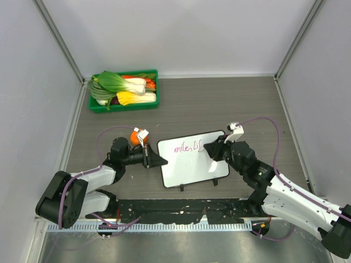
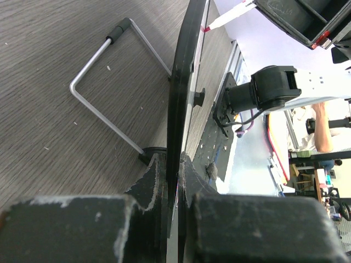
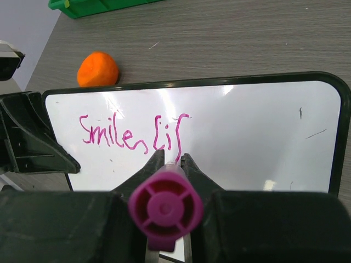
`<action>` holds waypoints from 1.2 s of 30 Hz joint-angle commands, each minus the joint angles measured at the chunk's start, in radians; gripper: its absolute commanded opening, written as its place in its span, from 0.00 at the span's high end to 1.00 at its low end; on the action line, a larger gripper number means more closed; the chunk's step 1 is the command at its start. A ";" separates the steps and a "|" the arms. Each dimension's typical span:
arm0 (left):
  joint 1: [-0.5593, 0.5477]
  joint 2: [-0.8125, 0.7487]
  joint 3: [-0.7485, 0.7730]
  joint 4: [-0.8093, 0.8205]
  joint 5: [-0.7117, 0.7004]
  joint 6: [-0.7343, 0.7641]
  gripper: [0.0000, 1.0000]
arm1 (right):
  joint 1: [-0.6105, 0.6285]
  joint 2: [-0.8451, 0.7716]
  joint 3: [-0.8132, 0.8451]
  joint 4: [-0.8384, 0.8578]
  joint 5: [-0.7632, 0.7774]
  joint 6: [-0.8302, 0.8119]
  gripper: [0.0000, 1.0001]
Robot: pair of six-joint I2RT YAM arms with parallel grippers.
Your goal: Write a sentence on the whiteboard
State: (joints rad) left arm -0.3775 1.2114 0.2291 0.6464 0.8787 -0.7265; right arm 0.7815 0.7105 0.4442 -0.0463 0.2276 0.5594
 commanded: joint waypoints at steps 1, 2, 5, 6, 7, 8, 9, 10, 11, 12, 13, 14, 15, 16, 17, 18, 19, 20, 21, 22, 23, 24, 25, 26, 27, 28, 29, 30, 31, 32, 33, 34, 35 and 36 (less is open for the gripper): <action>0.005 0.017 -0.005 -0.037 -0.113 0.082 1.00 | -0.007 -0.022 0.011 0.028 -0.033 0.004 0.99; 0.005 0.017 -0.005 -0.037 -0.115 0.081 1.00 | -0.007 -0.025 0.020 0.034 -0.036 0.007 0.99; 0.005 0.020 -0.007 -0.037 -0.116 0.081 1.00 | -0.007 -0.031 0.042 0.069 -0.031 0.007 0.99; 0.005 0.020 -0.005 -0.036 -0.116 0.081 1.00 | -0.007 -0.026 0.053 0.071 -0.016 0.002 0.99; 0.005 0.020 -0.005 -0.036 -0.116 0.081 1.00 | -0.008 -0.020 0.059 0.080 -0.011 -0.001 0.99; 0.006 0.019 -0.005 -0.036 -0.116 0.081 1.00 | -0.010 -0.017 0.065 0.088 -0.001 -0.012 0.99; 0.005 0.020 -0.005 -0.037 -0.116 0.081 1.00 | -0.010 -0.005 0.068 0.098 0.006 -0.021 0.99; 0.005 0.020 -0.005 -0.036 -0.118 0.081 1.00 | -0.011 0.003 0.076 0.103 0.010 -0.024 0.99; 0.005 0.025 -0.005 -0.034 -0.118 0.081 1.00 | -0.014 0.018 0.080 0.105 0.015 -0.029 0.99; 0.005 0.027 -0.005 -0.031 -0.119 0.079 1.00 | -0.019 0.033 0.090 0.103 0.019 -0.030 0.99; 0.005 0.028 -0.004 -0.031 -0.116 0.079 1.00 | -0.021 0.038 0.093 0.105 0.022 -0.035 0.99; 0.005 0.031 -0.002 -0.033 -0.113 0.081 1.00 | -0.022 0.044 0.093 0.105 0.033 -0.038 0.99; 0.005 0.031 -0.002 -0.031 -0.115 0.081 1.00 | -0.024 0.046 0.090 0.105 0.038 -0.041 0.99; 0.005 0.031 -0.002 -0.031 -0.115 0.081 1.00 | -0.027 0.047 0.088 0.106 0.047 -0.042 0.99; 0.005 0.031 -0.004 -0.031 -0.116 0.081 1.00 | -0.030 0.050 0.087 0.103 0.052 -0.044 0.99; 0.005 0.031 -0.004 -0.030 -0.118 0.079 1.00 | -0.036 0.052 0.085 0.102 0.050 -0.044 0.99; 0.005 0.033 -0.002 -0.030 -0.116 0.079 1.00 | -0.039 0.055 0.082 0.102 0.046 -0.042 0.99; 0.005 0.034 -0.002 -0.030 -0.116 0.081 1.00 | -0.037 0.055 0.080 0.097 0.047 -0.042 0.99; 0.005 0.036 -0.001 -0.033 -0.115 0.081 1.00 | -0.037 0.056 0.074 0.095 0.049 -0.049 0.99; 0.005 0.036 -0.001 -0.031 -0.115 0.081 1.00 | -0.039 0.056 0.070 0.095 0.050 -0.050 0.99; 0.005 0.036 -0.002 -0.030 -0.115 0.079 1.00 | -0.041 0.056 0.065 0.091 0.050 -0.049 0.99; 0.005 0.037 -0.002 -0.030 -0.115 0.079 1.00 | -0.042 0.060 0.064 0.089 0.049 -0.047 0.99; 0.003 0.039 -0.002 -0.028 -0.115 0.079 1.00 | -0.042 0.064 0.060 0.088 0.047 -0.047 0.99; 0.005 0.040 -0.002 -0.028 -0.115 0.079 1.00 | -0.044 0.064 0.059 0.077 0.050 -0.049 0.99; 0.003 0.040 -0.001 -0.028 -0.113 0.078 1.00 | -0.042 0.066 0.054 0.076 0.053 -0.050 0.99; 0.003 0.040 -0.001 -0.030 -0.113 0.079 1.00 | -0.045 0.064 0.047 0.074 0.061 -0.052 0.99; 0.005 0.039 -0.001 -0.028 -0.113 0.079 1.00 | -0.047 0.060 0.044 0.069 0.065 -0.053 0.99; 0.005 0.039 -0.002 -0.028 -0.113 0.079 1.00 | -0.050 0.058 0.042 0.065 0.072 -0.052 0.99; 0.005 0.036 -0.002 -0.028 -0.115 0.079 1.00 | -0.051 0.049 0.044 0.054 0.076 -0.053 0.99; 0.003 0.037 -0.004 -0.028 -0.116 0.078 1.00 | -0.053 0.044 0.045 0.053 0.090 -0.052 0.99; 0.005 0.037 -0.002 -0.027 -0.116 0.079 1.00 | -0.057 0.035 0.047 0.025 0.096 -0.059 0.99; 0.005 0.037 -0.002 -0.028 -0.116 0.079 1.00 | -0.057 0.032 0.047 0.023 0.101 -0.059 0.99; 0.005 0.037 -0.002 -0.030 -0.115 0.079 1.00 | -0.059 0.024 0.047 0.023 0.101 -0.062 0.99; 0.005 0.034 -0.002 -0.030 -0.115 0.079 1.00 | -0.057 0.023 0.048 0.023 0.101 -0.064 0.99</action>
State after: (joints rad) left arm -0.3775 1.2293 0.2291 0.6643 0.8810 -0.7288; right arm 0.7345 0.7563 0.4911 -0.0044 0.2680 0.5247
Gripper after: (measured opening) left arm 0.058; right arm 0.206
